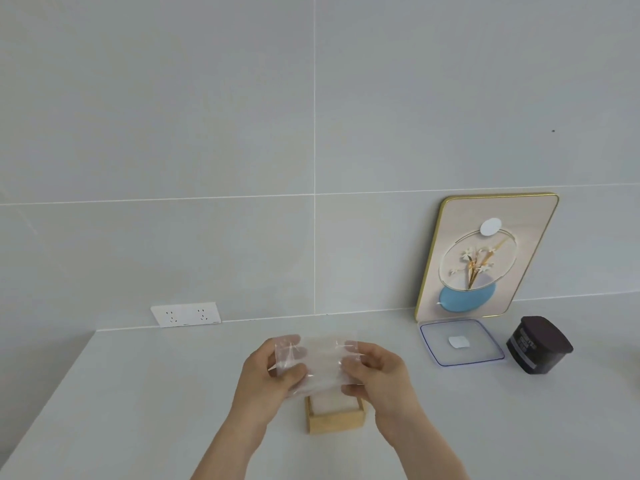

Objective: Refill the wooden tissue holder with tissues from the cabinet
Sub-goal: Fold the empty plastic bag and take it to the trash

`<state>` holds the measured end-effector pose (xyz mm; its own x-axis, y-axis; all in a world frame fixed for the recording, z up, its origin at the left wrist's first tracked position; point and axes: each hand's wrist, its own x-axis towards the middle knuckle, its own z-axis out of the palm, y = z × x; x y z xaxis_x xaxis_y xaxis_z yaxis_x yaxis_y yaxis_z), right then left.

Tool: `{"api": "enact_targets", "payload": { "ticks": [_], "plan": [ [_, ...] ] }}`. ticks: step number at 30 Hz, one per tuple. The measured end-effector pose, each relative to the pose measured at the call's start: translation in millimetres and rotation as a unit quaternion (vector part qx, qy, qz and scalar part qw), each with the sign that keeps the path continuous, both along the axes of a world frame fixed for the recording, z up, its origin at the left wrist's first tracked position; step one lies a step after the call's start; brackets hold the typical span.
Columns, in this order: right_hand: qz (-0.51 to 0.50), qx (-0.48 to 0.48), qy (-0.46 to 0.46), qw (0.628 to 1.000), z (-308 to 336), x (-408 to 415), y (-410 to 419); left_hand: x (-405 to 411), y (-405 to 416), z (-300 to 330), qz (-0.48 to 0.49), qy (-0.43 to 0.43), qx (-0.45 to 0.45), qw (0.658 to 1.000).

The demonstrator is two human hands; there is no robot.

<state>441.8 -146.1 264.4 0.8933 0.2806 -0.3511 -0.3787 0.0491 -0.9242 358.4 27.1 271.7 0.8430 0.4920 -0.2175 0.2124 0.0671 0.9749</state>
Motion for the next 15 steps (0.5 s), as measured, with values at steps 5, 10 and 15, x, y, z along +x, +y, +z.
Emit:
{"api": "enact_targets", "payload": {
  "ticks": [5, 10, 15],
  "plan": [
    [-0.073, -0.028, -0.033, 0.996, -9.4, -9.1, 10.4, -3.7, -9.1, -10.0, 0.069, 0.013, -0.012, 0.997],
    [-0.114, -0.070, -0.071, 0.988, -24.1, -12.4, 21.9, -17.9, -14.2, -17.4, 0.151, 0.011, -0.043, 0.988],
    [-0.051, -0.113, -0.099, 0.987, -33.6, -22.1, 40.5, -35.5, 1.6, -22.0, 0.115, 0.053, 0.047, 0.991]
  ]
}}
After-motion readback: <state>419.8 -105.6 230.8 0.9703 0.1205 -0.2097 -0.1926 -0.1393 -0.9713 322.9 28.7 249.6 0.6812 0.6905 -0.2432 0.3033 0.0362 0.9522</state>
